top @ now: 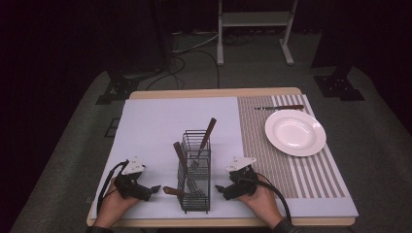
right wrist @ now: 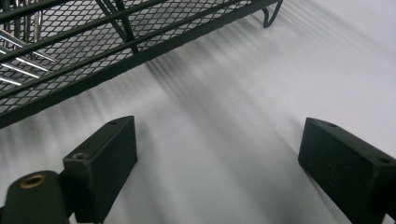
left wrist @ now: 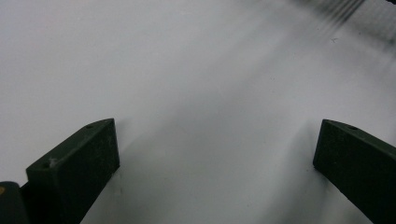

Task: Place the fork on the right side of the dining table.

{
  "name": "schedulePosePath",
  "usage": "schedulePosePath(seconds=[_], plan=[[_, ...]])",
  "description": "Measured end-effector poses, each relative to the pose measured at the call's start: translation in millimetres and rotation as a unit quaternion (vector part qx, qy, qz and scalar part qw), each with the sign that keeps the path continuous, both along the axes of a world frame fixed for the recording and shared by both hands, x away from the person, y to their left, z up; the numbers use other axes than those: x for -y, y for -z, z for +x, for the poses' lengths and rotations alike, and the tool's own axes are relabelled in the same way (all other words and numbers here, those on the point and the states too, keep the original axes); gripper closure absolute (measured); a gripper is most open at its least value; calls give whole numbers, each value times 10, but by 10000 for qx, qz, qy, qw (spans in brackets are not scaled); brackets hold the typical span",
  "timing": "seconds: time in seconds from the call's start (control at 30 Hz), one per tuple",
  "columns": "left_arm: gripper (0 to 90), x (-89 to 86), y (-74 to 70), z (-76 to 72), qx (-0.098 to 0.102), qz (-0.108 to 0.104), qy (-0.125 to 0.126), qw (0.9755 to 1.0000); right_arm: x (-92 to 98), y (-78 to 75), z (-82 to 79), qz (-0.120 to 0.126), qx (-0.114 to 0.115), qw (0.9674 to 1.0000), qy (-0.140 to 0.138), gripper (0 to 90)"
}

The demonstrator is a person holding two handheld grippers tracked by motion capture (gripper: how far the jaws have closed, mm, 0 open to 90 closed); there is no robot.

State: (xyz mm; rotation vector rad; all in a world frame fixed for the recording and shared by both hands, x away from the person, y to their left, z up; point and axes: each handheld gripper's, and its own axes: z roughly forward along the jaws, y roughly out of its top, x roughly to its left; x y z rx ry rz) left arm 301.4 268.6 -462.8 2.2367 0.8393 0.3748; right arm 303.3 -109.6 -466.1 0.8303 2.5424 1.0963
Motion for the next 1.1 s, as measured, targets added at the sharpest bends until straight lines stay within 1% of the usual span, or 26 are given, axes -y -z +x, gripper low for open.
schedulePosePath(seconds=[0.23,0.33,0.47,0.5,0.77,0.9,1.1], plan=[[0,0,0,0,3,1,-1,10000,-2,-3,-2,-1,-8,10000,29,109],[0,0,0,0,2,0,-1,10000,10,-21,-5,-8,-66,9999,89,137],[0,0,0,0,2,0,-2,10000,47,-63,29,-43,-210,9997,134,136],[0,0,0,0,2,2,0,10000,47,-63,29,-43,-210,9997,134,136],[0,0,0,0,2,0,-2,10000,126,-132,78,115,-250,9994,186,136],[0,0,0,0,1,-1,-2,10000,136,-173,77,164,-267,9994,155,135],[0,0,0,0,3,0,-3,10000,134,-248,90,211,-223,9995,75,135]])
